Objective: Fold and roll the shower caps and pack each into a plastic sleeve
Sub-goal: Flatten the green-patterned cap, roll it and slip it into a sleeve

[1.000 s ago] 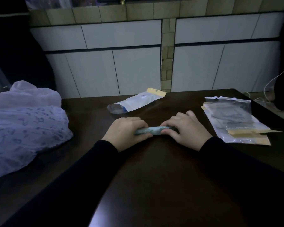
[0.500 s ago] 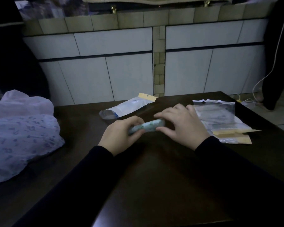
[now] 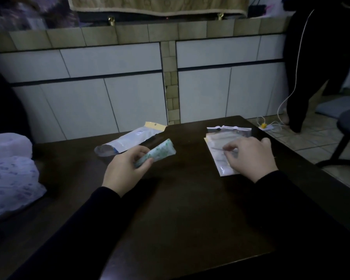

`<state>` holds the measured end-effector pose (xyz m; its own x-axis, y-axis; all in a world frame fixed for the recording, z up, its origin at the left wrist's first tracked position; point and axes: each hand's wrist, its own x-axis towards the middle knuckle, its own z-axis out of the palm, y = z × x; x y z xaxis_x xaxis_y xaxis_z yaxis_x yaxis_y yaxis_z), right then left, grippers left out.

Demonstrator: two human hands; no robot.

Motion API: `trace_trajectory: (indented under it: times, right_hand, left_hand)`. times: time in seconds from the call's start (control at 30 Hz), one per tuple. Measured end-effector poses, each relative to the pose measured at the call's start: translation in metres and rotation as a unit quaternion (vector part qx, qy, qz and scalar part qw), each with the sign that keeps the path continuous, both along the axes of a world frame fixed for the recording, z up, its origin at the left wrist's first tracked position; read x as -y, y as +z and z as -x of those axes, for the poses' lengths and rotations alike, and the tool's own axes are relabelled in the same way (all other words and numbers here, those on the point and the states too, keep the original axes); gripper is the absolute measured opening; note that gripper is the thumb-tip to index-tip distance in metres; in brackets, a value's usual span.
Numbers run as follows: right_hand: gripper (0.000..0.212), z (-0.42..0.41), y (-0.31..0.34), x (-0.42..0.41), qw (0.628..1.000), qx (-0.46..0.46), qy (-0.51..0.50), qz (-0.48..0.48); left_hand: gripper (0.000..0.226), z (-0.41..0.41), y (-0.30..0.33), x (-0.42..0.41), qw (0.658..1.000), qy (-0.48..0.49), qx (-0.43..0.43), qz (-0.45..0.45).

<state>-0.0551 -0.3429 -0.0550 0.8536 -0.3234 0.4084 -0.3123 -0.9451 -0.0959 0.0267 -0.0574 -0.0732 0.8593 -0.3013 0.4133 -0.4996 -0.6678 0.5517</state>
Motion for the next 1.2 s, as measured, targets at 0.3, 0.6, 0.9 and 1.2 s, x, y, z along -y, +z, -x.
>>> trace_trajectory:
  times: [0.3,0.6,0.9,1.2]
  right_hand:
    - [0.027,-0.011,0.024,-0.064,0.988,0.047,0.146,0.004]
    - [0.031,-0.041,0.012,-0.132,0.922,-0.051,0.326,-0.202]
    - [0.047,-0.071,-0.006,-0.09,0.909,-0.204,0.325,-0.16]
    - [0.03,-0.077,-0.023,-0.095,0.929,-0.129,0.313,-0.149]
  left_hand:
    - [0.014,0.002,0.007,-0.014,0.997,0.035,0.003,0.063]
    - [0.017,-0.005,0.012,-0.051,0.994,0.053,0.039,0.083]
    - [0.01,-0.018,0.024,-0.051,0.979,-0.107,-0.087,0.15]
    - [0.019,-0.04,0.036,-0.051,0.937,-0.028,-0.325,-0.124]
